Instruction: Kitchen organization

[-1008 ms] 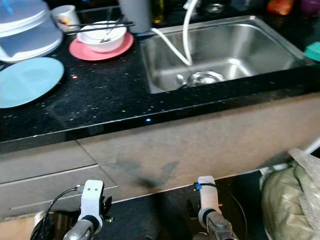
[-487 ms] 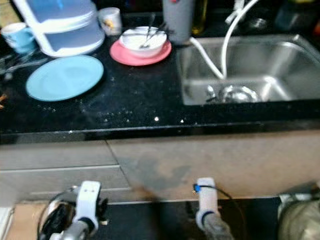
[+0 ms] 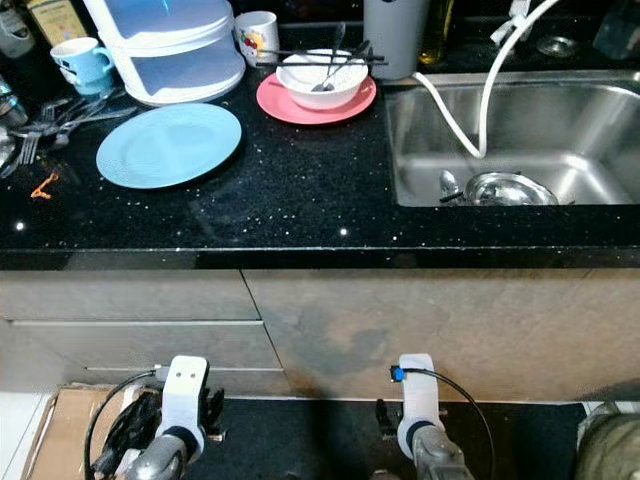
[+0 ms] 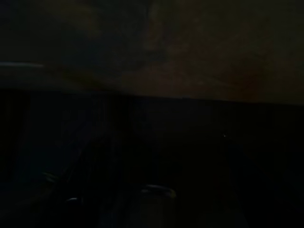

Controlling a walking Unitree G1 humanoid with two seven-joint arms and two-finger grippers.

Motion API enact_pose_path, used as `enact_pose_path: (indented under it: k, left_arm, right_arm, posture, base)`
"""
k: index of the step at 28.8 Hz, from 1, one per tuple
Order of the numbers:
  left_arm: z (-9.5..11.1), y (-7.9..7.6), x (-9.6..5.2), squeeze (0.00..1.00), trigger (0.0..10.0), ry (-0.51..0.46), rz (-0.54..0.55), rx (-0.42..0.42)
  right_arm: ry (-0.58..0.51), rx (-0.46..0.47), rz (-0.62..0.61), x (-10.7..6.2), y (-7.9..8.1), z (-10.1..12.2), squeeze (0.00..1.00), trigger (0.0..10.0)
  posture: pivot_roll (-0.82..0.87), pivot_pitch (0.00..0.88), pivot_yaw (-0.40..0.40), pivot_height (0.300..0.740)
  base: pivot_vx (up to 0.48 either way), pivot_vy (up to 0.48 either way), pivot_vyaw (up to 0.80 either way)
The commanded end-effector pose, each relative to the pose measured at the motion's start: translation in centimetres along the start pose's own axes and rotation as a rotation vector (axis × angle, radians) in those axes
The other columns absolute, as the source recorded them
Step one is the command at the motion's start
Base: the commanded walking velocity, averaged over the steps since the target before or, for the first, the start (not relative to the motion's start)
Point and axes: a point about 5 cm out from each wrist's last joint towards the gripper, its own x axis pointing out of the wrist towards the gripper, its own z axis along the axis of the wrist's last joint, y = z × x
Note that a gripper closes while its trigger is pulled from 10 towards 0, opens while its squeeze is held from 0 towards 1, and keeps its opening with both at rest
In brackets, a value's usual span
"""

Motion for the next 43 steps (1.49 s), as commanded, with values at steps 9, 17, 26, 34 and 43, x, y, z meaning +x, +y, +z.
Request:
enact_pose_path:
  k: [9, 17, 26, 34, 43]
  left_arm:
    - [-0.3, 0.0, -0.1, 0.0, 10.0, 0.021, 0.0, 0.009]
    - [0.0, 0.7, -0.1, 0.0, 10.0, -0.004, 0.061, -0.007]
    - [0.2, 0.8, -0.1, 0.0, 10.0, -0.014, 0.078, -0.038]
    - [0.0, 0.6, -0.2, 0.0, 10.0, -0.01, 0.088, -0.082]
    - [-0.1, 0.9, -0.3, 0.0, 10.0, -0.013, 0.091, -0.084]
  right_arm:
    - [0.034, 0.023, -0.023, -0.3, -0.4, -1.0, 0.0, 10.0]
    - [0.012, 0.035, 0.002, -0.1, 0.1, -0.5, 0.0, 10.0]
    - [0.007, 0.031, 0.004, -0.1, 0.0, -0.3, 0.0, 10.0]
    - [0.005, 0.024, 0.002, -0.1, -0.2, -0.3, 0.0, 10.0]
    - [-0.005, 0.012, 0.015, 0.0, 0.1, 0.0, 0.0, 10.0]
  posture:
    - [0.01, 0.139, 0.021, 0.74]
    - [0.01, 0.138, 0.016, 0.74]
    - [0.01, 0.14, 0.011, 0.74]
    - [0.0, 0.133, 0.008, 0.74]
    - [0.01, 0.123, 0.006, 0.74]
  base:
    - [0.0, 0.0, -0.27]
    - [0.0, 0.0, 0.0]
    - [0.0, -0.213, 0.0]
    - [0.0, -0.168, 0.0]
    - [0.0, 0.0, 0.0]
